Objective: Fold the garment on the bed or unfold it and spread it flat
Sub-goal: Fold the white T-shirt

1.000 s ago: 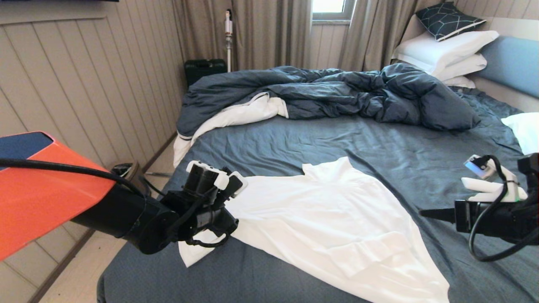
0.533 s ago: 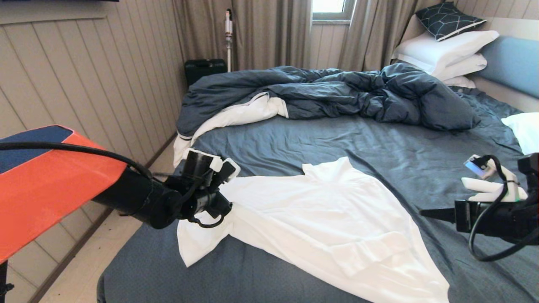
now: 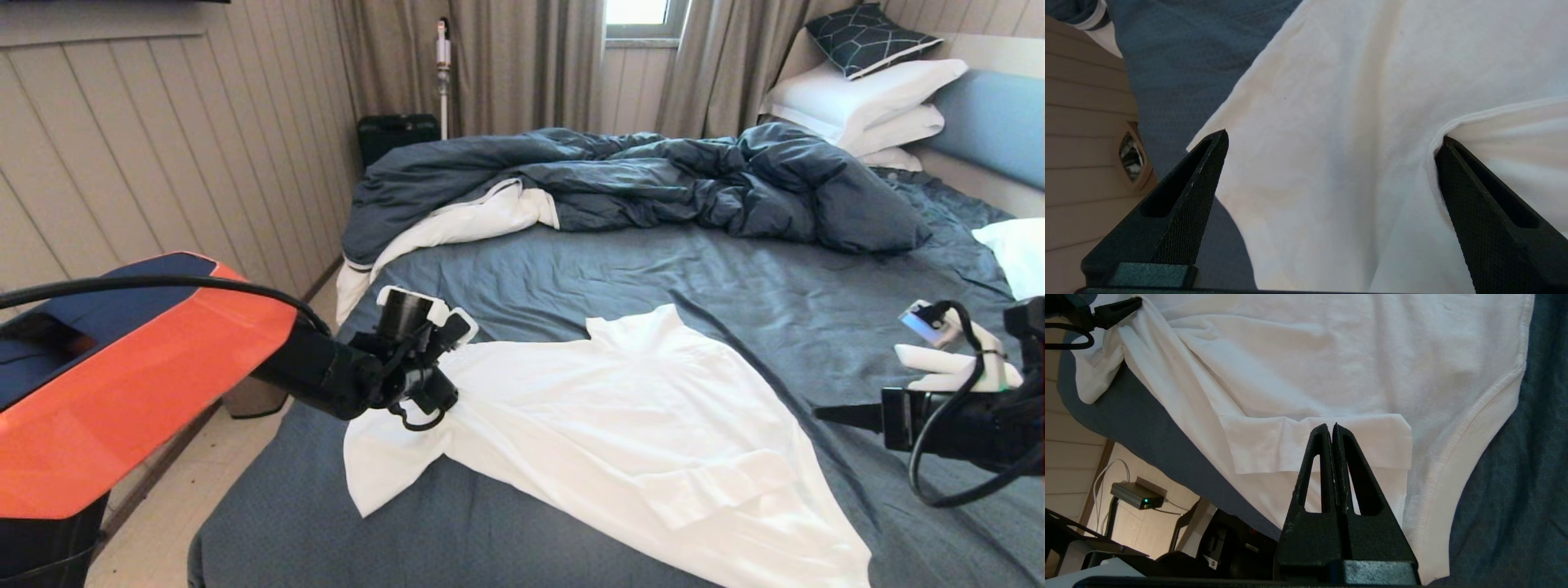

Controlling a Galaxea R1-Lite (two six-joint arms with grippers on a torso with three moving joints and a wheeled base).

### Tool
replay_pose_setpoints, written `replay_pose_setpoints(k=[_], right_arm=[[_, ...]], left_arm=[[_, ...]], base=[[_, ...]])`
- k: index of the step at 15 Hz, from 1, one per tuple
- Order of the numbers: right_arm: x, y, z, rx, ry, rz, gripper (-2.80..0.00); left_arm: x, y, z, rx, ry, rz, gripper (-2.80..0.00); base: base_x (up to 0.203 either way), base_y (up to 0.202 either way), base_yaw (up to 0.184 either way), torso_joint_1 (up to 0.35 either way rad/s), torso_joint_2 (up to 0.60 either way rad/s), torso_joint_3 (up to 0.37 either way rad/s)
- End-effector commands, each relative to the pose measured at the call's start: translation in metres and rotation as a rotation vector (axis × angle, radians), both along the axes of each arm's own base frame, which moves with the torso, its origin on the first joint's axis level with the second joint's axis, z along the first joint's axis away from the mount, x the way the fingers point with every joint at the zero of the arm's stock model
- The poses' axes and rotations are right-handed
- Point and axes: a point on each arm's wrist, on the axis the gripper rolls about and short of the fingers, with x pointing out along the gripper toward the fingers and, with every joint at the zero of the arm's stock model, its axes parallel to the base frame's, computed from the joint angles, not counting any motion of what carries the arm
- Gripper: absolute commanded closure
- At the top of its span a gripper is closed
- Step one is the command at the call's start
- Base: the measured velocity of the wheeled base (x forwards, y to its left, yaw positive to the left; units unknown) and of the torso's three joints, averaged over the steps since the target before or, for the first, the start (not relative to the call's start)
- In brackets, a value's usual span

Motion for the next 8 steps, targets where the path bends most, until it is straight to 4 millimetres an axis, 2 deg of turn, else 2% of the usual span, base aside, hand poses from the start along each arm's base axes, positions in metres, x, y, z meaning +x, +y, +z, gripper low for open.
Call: replay_pose_setpoints(k=[1, 8], right_arm=[[0.0000, 0.0001, 0.0002, 0.002, -0.003, 0.003, 0.00], [0.0004, 0.0000, -0.0006, 0.003, 0.002, 0.003, 0.00]], left_arm=[[0.0014, -0.0009, -0.0053, 0.010, 0.007, -0.002, -2.80], [-0.0067, 0.0025, 0.0000, 0.012, 0.016, -0.015, -2.80]], base=[[0.000, 0.000, 0.000, 0.000, 0.00, 0.000], [0.000, 0.000, 0.000, 0.000, 0.00, 0.000]])
